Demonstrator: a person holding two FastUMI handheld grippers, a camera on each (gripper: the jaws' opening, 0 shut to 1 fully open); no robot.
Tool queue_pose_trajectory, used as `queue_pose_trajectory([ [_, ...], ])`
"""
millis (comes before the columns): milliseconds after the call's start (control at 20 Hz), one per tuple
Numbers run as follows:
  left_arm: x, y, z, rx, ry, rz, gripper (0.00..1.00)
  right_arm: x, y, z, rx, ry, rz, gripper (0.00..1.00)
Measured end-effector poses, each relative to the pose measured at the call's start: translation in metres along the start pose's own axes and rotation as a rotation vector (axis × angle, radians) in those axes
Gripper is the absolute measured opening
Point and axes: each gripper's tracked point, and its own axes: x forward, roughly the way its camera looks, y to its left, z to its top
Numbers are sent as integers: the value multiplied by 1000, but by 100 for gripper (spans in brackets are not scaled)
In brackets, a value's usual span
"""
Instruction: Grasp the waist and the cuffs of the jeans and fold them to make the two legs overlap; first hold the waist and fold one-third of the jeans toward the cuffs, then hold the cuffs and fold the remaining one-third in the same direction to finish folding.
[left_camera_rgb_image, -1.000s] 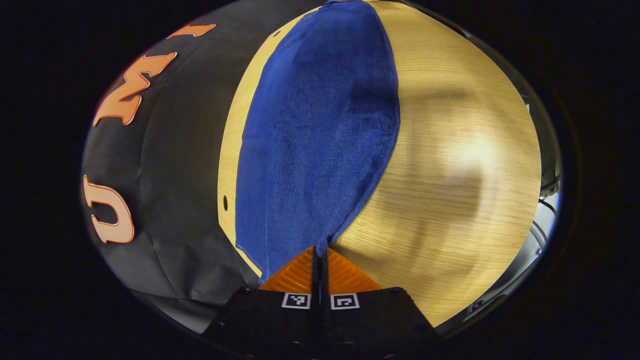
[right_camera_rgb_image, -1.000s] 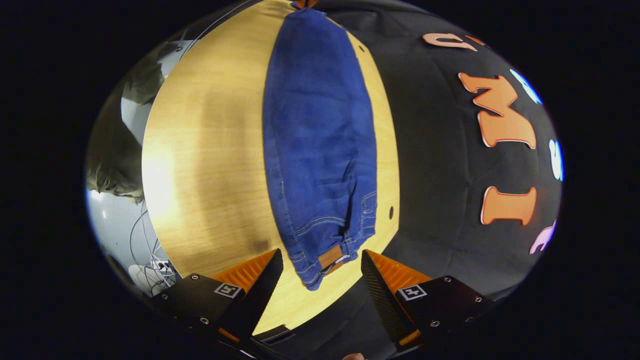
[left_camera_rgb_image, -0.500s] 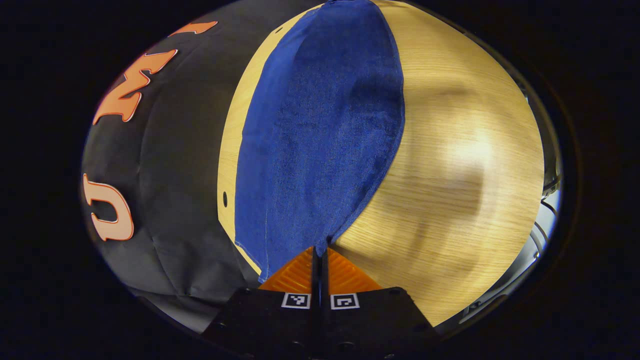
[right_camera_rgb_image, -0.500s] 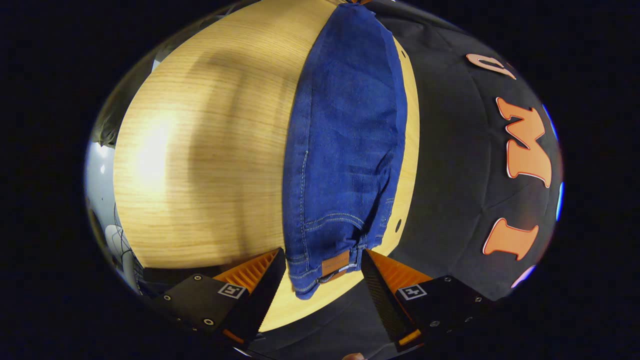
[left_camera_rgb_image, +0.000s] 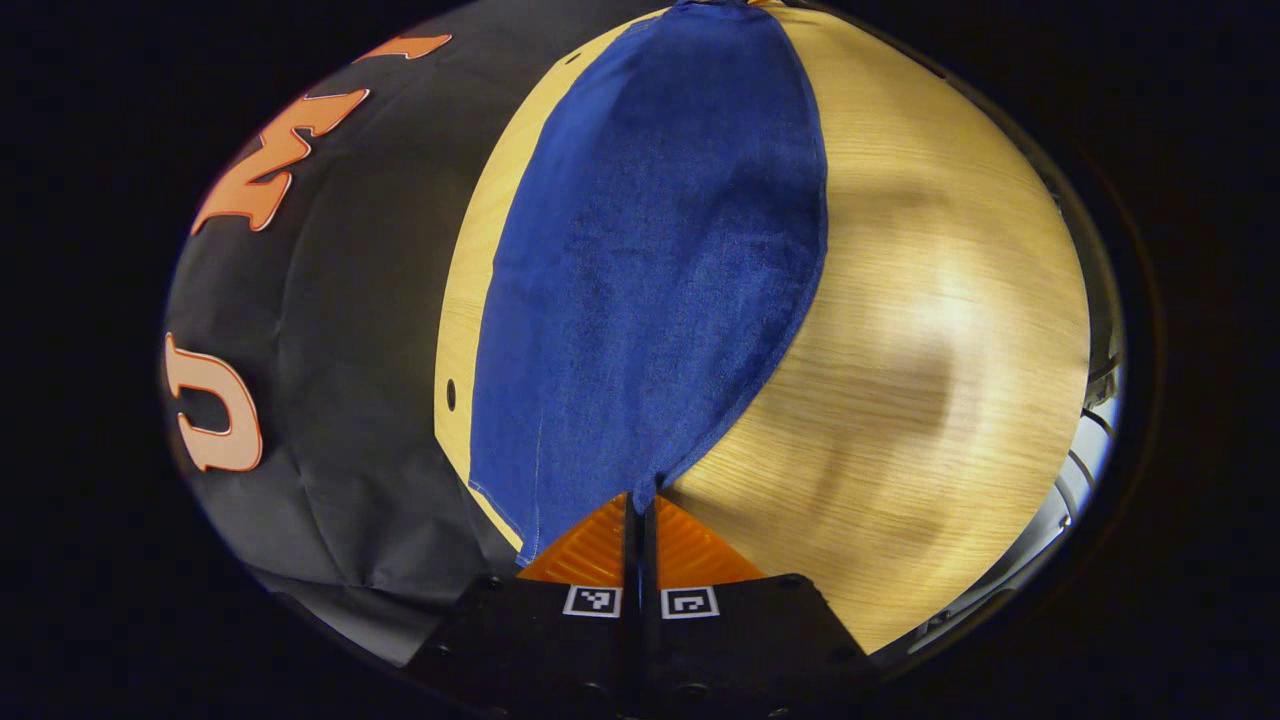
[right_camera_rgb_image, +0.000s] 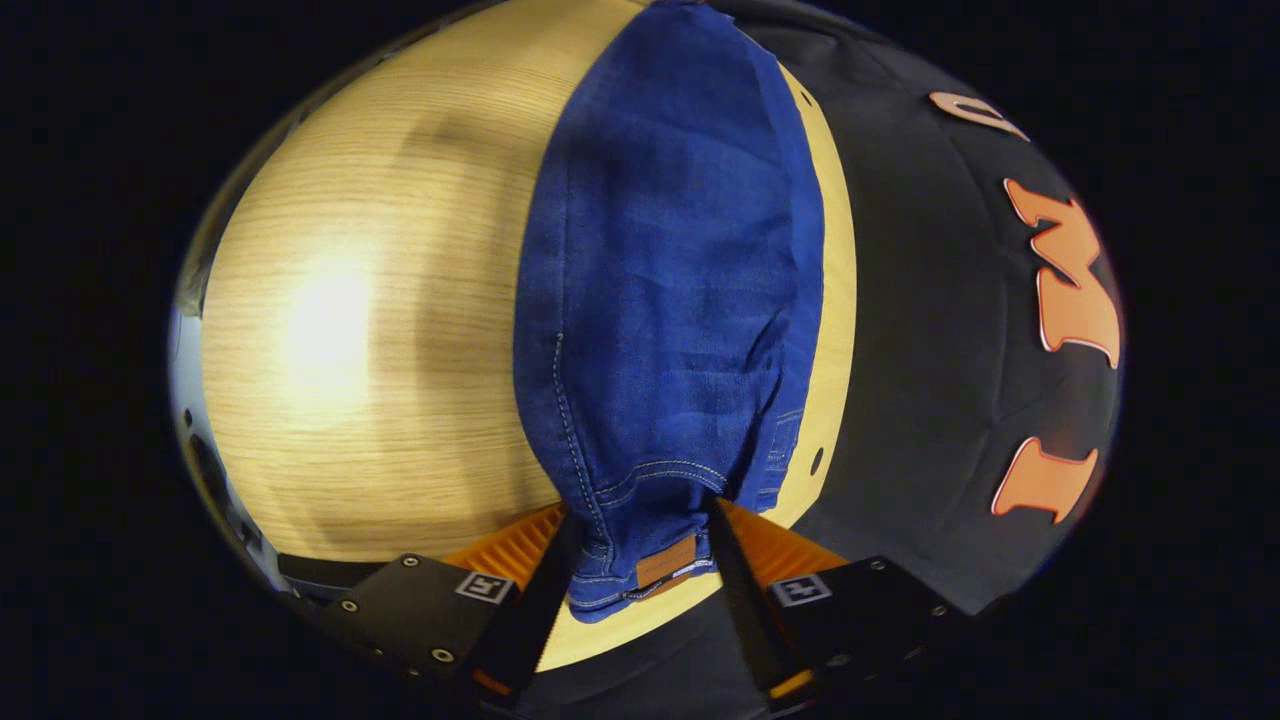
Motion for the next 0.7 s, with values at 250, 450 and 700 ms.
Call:
queue_pose_trajectory([
  [250, 0, 1, 1, -12, -10, -23, 0, -3, 11, 2, -37, 4, 48, 8],
  [450, -2, -2, 3, -4, -19, -70, 0, -10, -3, -2, 102, 19, 110, 5],
  [700, -7, -6, 15, 5, -41, -198, 0, -32, -32, -4, 227, 20, 169, 2],
])
